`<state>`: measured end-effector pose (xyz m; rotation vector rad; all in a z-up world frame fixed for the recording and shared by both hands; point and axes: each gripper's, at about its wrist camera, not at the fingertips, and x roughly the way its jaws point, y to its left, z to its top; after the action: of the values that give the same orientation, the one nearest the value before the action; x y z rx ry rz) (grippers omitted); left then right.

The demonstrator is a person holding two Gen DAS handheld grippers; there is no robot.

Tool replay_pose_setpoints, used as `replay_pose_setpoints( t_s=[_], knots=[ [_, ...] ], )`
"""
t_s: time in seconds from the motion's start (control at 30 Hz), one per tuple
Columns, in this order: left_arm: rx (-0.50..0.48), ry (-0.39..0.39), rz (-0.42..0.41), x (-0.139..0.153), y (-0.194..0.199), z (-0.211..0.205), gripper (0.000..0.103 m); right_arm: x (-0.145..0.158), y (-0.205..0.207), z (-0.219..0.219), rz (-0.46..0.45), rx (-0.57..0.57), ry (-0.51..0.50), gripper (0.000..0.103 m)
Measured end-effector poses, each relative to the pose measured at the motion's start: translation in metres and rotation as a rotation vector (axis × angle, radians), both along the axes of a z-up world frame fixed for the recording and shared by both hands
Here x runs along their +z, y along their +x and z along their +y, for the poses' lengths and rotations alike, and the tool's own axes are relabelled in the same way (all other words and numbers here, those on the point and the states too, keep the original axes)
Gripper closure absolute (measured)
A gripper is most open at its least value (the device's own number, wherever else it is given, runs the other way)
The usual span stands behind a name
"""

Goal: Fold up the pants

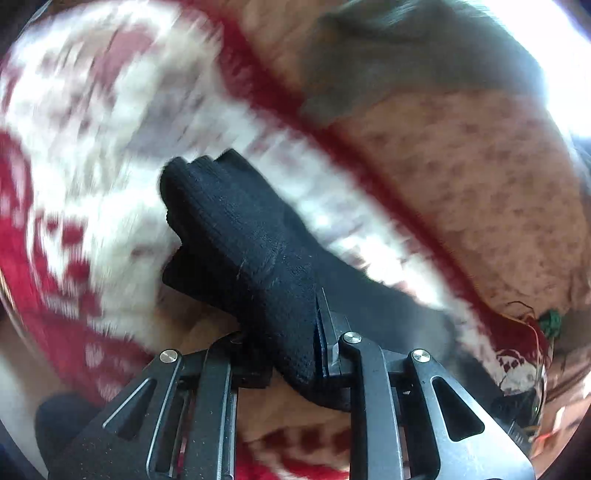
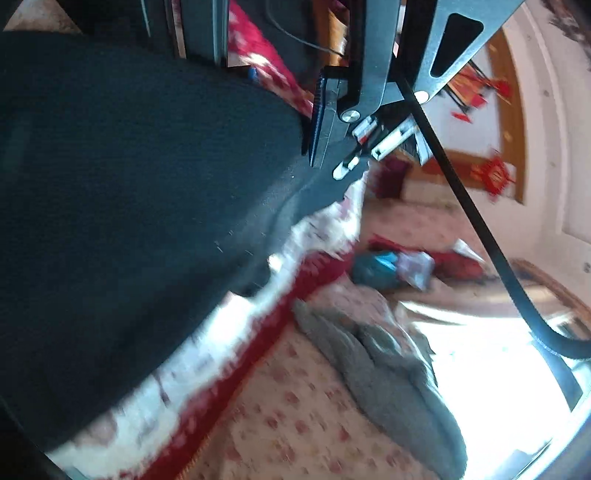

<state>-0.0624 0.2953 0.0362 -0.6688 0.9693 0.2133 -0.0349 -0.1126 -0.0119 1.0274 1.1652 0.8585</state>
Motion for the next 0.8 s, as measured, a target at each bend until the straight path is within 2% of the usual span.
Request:
replay_pose_setpoints(
  t_s=[0.07, 0.1, 0.17, 0.27, 0.33, 0.4, 0.5, 0.53, 0.57, 0.63, 0.77, 0.8],
  knots=[
    [0.007, -0.049, 0.002, -0.015, -0.006, 0.010, 0.082, -0.007, -0.004, 0.010, 0.025, 0.056, -0.102, 0.082],
    [0.004, -0.077, -0.016, -0.017, -0.011, 0.014, 0.081, -0.005, -0.005, 0.011, 0.007, 0.059, -0.113, 0.082],
    [-0.002, -0.077, -0.021, -0.014, -0.017, 0.017, 0.077, 0.004, -0.006, 0.012, -0.036, 0.085, -0.161, 0.081],
    [0.019, 0.039, -0.036, 0.007, -0.027, 0.015, 0.072, 0.013, -0.010, 0.010, -0.079, 0.118, -0.209, 0.078],
    [0.013, 0.093, -0.059, 0.017, -0.032, 0.011, 0.072, 0.018, -0.015, 0.001, -0.096, 0.116, -0.200, 0.074],
    [0.024, 0.189, -0.061, 0.029, -0.038, 0.004, 0.072, 0.021, -0.022, -0.011, -0.105, 0.108, -0.180, 0.074],
    [0.114, 0.361, -0.087, 0.048, -0.053, 0.000, 0.072, 0.034, -0.034, -0.033, -0.155, 0.076, -0.192, 0.073],
    [0.150, 0.416, -0.105, 0.056, -0.059, -0.003, 0.072, 0.039, -0.039, -0.045, -0.172, 0.057, -0.211, 0.070],
    [0.168, 0.440, -0.138, 0.064, -0.065, -0.005, 0.071, 0.043, -0.043, -0.054, -0.180, 0.037, -0.226, 0.064],
    [0.126, 0.425, -0.188, 0.075, -0.070, -0.010, 0.071, 0.046, -0.051, -0.077, -0.186, -0.010, -0.242, 0.056],
    [-0.068, 0.300, -0.219, 0.079, -0.055, -0.046, 0.071, 0.052, -0.069, -0.147, -0.171, -0.168, -0.286, 0.056],
    [-0.144, 0.251, -0.228, 0.076, -0.048, -0.063, 0.071, 0.053, -0.073, -0.161, -0.167, -0.203, -0.297, 0.056]
  ],
)
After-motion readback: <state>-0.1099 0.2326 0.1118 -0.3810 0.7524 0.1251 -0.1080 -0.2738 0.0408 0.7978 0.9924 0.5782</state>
